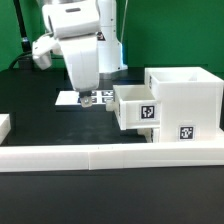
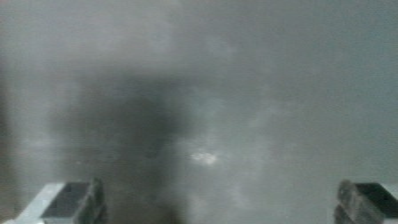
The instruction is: Assemble drawer
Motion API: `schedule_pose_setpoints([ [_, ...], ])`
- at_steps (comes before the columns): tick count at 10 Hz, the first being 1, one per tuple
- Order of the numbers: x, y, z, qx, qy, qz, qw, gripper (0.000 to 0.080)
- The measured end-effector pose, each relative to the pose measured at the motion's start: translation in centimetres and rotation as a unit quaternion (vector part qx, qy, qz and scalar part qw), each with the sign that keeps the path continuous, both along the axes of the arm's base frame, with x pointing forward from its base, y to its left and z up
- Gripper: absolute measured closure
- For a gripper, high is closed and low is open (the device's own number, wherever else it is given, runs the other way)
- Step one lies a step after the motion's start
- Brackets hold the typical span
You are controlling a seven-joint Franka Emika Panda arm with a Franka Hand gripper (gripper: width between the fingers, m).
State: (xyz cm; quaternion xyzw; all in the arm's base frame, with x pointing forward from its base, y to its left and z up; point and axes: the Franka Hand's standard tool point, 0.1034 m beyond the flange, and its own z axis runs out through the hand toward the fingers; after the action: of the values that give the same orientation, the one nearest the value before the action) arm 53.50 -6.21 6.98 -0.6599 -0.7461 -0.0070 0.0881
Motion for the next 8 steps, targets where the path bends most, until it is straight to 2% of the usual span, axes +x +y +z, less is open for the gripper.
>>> schedule_pose_setpoints([
  [1, -0.2, 0.2, -0.2, 0.015, 0.016, -0.004, 1.000, 0.0151],
  [2, 0.1, 0.6, -0.2, 0.014, 0.019, -0.013, 1.000, 0.0151],
  [8, 0.7, 6.7, 0.2, 0.012, 0.030, -0.076, 0.997, 0.0151],
])
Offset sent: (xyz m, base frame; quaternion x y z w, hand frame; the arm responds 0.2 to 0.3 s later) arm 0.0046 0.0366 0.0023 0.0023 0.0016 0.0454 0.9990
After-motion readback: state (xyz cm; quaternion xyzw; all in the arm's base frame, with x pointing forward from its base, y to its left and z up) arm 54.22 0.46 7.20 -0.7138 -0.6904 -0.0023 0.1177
